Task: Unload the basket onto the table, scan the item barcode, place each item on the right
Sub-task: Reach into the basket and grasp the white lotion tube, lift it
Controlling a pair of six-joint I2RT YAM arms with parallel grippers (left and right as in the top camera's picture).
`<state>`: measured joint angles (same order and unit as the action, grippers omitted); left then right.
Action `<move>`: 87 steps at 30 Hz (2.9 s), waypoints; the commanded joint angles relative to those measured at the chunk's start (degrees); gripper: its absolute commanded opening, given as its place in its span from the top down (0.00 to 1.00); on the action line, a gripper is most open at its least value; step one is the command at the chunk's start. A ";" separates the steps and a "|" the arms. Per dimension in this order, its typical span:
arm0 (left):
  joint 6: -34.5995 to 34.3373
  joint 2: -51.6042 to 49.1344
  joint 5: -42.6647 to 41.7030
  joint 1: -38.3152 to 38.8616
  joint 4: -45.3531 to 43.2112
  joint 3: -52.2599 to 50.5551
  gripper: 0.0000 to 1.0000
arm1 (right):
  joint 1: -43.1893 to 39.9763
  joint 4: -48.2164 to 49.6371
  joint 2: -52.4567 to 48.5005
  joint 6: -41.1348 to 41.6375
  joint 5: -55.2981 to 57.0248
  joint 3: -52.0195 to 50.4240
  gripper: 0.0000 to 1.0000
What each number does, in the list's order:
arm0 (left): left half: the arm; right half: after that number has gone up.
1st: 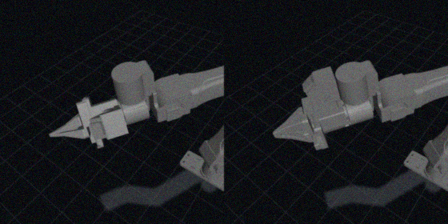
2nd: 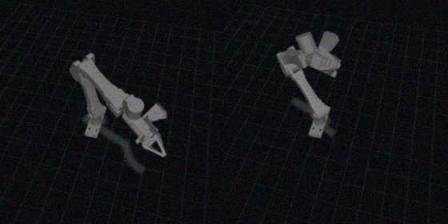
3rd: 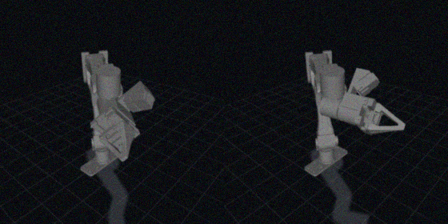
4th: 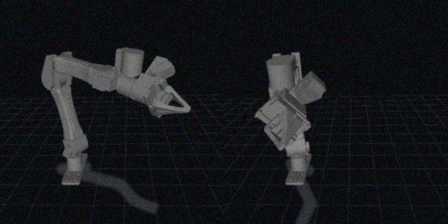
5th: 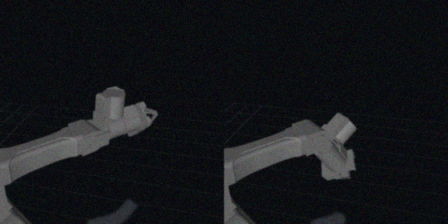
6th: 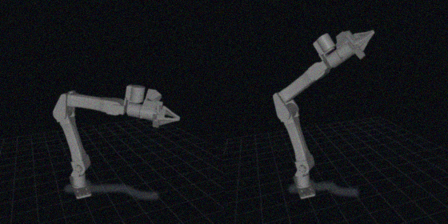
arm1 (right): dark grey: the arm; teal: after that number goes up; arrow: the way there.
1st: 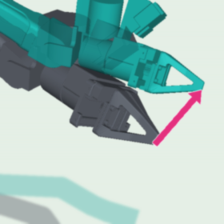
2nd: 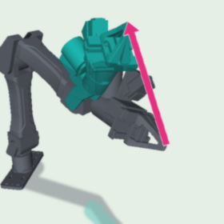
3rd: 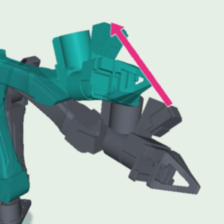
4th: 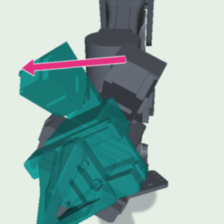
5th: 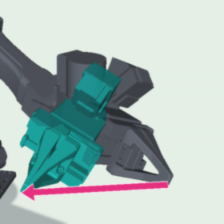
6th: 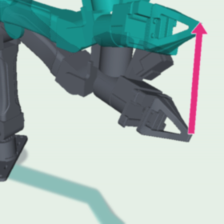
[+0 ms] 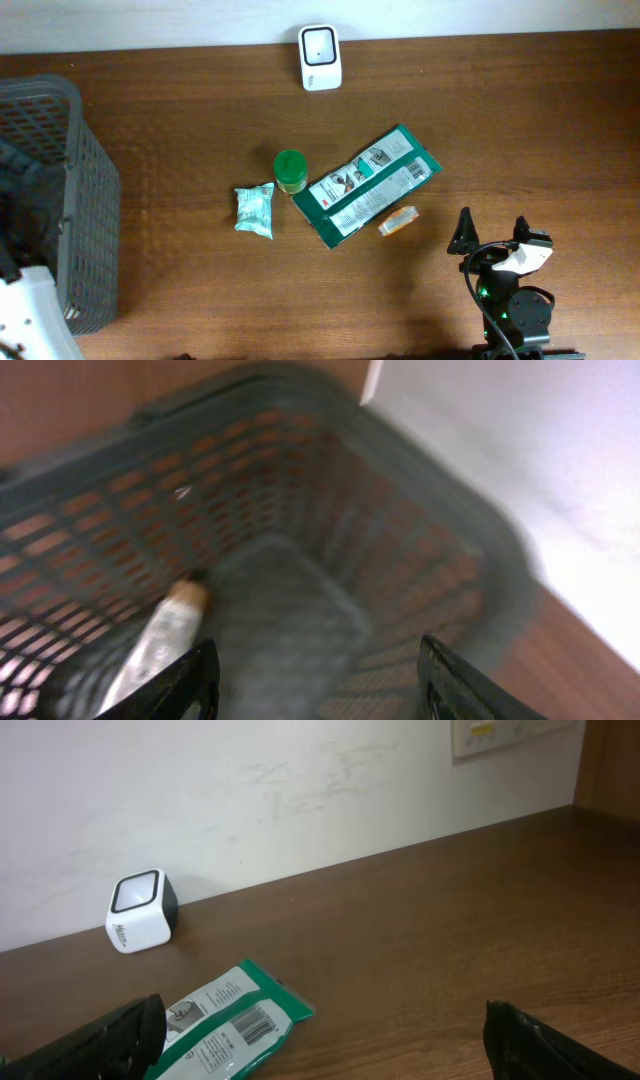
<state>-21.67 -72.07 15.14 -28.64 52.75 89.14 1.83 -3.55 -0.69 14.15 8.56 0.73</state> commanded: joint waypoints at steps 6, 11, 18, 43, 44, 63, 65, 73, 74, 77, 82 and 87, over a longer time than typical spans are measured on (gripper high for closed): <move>-2.51 -12.70 0.76 -10.16 6.69 -1.75 0.39 | 0.04 -0.26 0.44 -0.22 -0.17 -0.42 0.02; -2.71 -16.33 1.22 -12.90 4.81 -7.04 0.30 | 0.04 -0.26 0.44 -0.22 -0.17 -0.42 0.02; 3.04 -17.07 1.38 -16.50 -4.98 -18.67 0.31 | 0.04 -0.26 0.44 -0.22 -0.17 -0.42 0.02; 17.46 -26.43 4.24 -19.69 -27.34 -35.21 0.41 | 0.04 -0.26 0.44 -0.22 -0.17 -0.42 0.02; 17.46 -26.84 4.22 -19.69 -27.43 -35.21 0.46 | 0.04 -0.26 0.44 -0.22 -0.17 -0.42 0.02; 17.46 -23.52 2.23 -17.31 -17.27 -20.83 1.00 | 0.04 -0.26 0.44 -0.22 -0.17 -0.42 0.02; 17.46 -22.01 2.23 -16.15 -15.19 -16.39 1.00 | 0.04 -0.26 0.44 -0.22 -0.17 -0.42 0.02; 17.46 -15.28 2.23 -10.67 -12.07 -0.76 1.00 | 0.04 -0.26 0.44 -0.22 -0.17 -0.42 0.01; 17.46 -14.10 2.21 -9.66 -12.00 1.07 1.00 | 0.04 -0.26 0.44 -0.22 -0.17 -0.42 0.02; 17.44 -9.68 0.35 -5.79 -11.69 6.27 1.00 | 0.04 -0.26 0.44 -0.22 -0.17 -0.42 0.02; 17.16 -2.14 -8.57 3.32 -11.41 7.76 1.00 | 0.04 -0.26 0.44 -0.22 -0.17 -0.42 0.02; 14.86 -0.28 -10.40 17.09 -6.62 7.69 1.00 | 0.04 -0.26 0.44 -0.22 -0.17 -0.42 0.01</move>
<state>-4.99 -73.06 7.81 -19.33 44.03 95.53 1.83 -3.55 -0.69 14.15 8.54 0.73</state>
